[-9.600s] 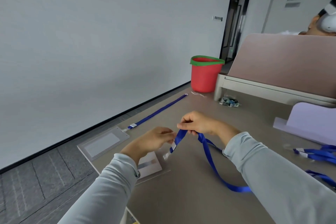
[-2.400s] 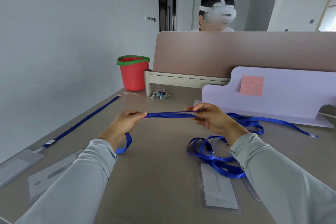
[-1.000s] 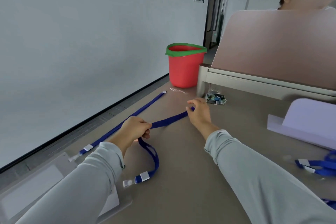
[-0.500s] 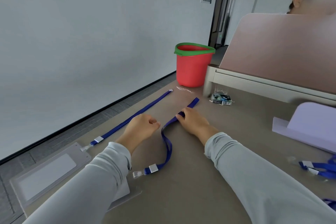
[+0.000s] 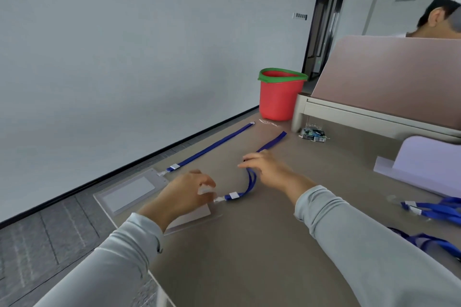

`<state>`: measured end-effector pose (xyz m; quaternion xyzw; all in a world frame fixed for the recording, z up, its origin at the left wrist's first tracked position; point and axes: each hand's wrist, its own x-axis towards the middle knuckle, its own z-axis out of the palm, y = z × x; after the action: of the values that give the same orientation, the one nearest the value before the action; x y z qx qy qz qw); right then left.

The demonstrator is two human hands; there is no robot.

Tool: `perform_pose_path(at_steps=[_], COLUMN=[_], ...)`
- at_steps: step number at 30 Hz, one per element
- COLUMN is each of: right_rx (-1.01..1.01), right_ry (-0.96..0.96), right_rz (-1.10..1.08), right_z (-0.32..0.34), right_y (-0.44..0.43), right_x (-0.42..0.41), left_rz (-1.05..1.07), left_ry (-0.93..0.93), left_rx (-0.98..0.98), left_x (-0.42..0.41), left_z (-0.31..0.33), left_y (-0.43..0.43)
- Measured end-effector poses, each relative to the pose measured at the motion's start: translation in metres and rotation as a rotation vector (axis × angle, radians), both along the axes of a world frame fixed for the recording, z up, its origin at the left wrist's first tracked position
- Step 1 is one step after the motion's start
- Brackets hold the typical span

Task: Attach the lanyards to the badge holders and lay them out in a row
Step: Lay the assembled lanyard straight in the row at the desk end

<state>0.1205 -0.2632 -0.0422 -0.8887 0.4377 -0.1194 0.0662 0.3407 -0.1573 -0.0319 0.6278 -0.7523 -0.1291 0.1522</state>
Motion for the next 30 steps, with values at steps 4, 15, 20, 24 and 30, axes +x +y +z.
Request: perform_pose_path(at_steps=[4,15,20,24,30], right_rx=[-0.143,-0.293,-0.257,-0.165,0.046], right_ry=[0.196,0.189,0.201,0.192,-0.056], right_rz=[0.032,-0.152,-0.228,-0.254,-0.340], right_z=[0.006,-0.014,-0.013,-0.016,-0.021], right_y=[0.015,0.022,0.031,0.032,0.040], right_x=[0.005,0.026,0.046,0.057,0.069], left_rz=[-0.116,0.097,0.173,0.220,0.162], left_ry=[-0.145,-0.218,-0.188,-0.123,-0.139], left_rx=[-0.008,-0.054,-0.095,-0.101,-0.021], left_x=[0.001,0.013,0.019,0.023,0.026], left_z=[-0.003,-0.018,-0.025,-0.029,-0.026], left_y=[0.023,0.060,0.070,0.075,0.076])
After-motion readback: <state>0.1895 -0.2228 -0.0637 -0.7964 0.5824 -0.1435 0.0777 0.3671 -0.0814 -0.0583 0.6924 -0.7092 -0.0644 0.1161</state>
